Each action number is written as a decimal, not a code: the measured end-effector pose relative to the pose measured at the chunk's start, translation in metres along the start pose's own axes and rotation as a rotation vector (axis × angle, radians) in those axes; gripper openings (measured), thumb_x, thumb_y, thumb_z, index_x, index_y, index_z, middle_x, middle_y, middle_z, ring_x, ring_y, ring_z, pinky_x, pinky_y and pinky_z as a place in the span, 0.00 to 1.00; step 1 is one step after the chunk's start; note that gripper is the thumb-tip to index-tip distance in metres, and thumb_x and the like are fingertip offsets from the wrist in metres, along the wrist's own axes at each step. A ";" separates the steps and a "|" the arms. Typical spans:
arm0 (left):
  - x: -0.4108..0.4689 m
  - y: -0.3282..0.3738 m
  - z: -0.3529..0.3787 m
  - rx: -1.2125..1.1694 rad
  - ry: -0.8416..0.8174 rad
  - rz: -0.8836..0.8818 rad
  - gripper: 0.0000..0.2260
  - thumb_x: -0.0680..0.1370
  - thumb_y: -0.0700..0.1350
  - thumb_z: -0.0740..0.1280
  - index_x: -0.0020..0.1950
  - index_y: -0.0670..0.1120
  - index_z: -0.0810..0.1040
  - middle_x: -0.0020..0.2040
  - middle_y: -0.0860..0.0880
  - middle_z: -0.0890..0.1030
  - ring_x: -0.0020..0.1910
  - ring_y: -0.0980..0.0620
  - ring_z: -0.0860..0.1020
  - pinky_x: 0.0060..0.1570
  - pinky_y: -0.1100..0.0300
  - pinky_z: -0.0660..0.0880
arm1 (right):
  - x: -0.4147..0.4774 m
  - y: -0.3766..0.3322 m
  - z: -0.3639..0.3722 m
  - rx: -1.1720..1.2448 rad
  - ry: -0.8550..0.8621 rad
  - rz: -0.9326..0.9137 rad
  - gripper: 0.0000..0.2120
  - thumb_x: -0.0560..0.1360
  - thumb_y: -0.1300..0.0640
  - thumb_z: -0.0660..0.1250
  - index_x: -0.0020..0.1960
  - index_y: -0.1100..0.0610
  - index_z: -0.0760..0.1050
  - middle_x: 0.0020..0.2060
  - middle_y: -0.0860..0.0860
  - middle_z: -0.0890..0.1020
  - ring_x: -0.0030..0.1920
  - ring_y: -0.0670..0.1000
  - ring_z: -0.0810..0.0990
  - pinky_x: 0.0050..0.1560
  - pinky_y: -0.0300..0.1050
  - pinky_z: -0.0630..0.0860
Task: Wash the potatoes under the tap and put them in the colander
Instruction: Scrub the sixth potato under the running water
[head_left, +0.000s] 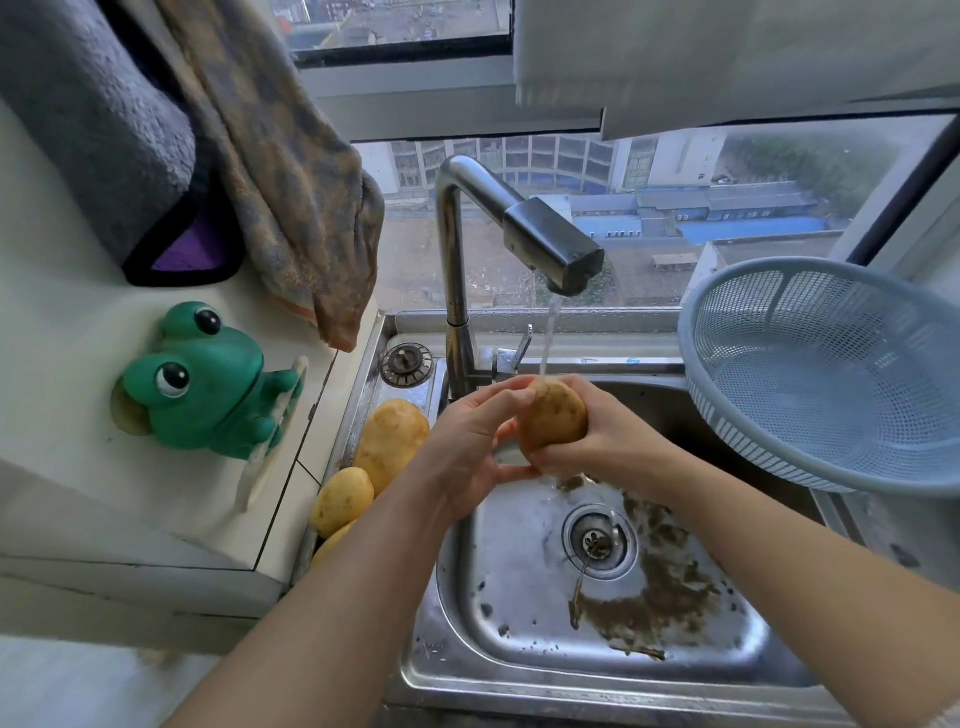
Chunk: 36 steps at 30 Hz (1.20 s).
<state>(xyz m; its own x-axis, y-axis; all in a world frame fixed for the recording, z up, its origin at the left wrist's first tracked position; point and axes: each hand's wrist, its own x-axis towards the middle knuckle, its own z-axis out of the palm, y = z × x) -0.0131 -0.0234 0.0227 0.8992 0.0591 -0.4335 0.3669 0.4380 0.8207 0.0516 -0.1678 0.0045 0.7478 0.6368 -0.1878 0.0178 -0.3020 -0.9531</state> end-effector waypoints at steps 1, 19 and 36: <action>0.000 0.000 -0.001 -0.014 -0.010 0.002 0.10 0.78 0.41 0.66 0.58 0.46 0.79 0.56 0.45 0.79 0.56 0.47 0.77 0.43 0.47 0.81 | 0.000 -0.001 0.001 -0.013 0.003 -0.002 0.25 0.67 0.68 0.74 0.59 0.54 0.70 0.43 0.53 0.80 0.39 0.47 0.80 0.38 0.42 0.79; 0.003 0.006 -0.001 -0.002 -0.022 -0.055 0.15 0.77 0.41 0.67 0.64 0.45 0.77 0.61 0.42 0.78 0.58 0.46 0.76 0.43 0.45 0.82 | 0.005 0.000 -0.002 0.005 -0.011 0.006 0.25 0.65 0.70 0.74 0.58 0.55 0.72 0.42 0.55 0.79 0.38 0.49 0.80 0.39 0.48 0.80; 0.002 -0.001 -0.003 0.014 0.005 -0.031 0.11 0.77 0.41 0.67 0.60 0.44 0.77 0.59 0.42 0.78 0.58 0.44 0.77 0.46 0.44 0.81 | 0.006 -0.004 -0.004 -0.024 -0.098 0.042 0.28 0.59 0.61 0.72 0.59 0.56 0.71 0.41 0.55 0.80 0.37 0.49 0.79 0.39 0.50 0.80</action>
<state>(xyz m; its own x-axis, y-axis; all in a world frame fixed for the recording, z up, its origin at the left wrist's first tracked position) -0.0125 -0.0207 0.0193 0.8862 0.0497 -0.4607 0.3981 0.4274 0.8117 0.0581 -0.1656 0.0080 0.6800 0.6891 -0.2505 0.0050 -0.3460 -0.9382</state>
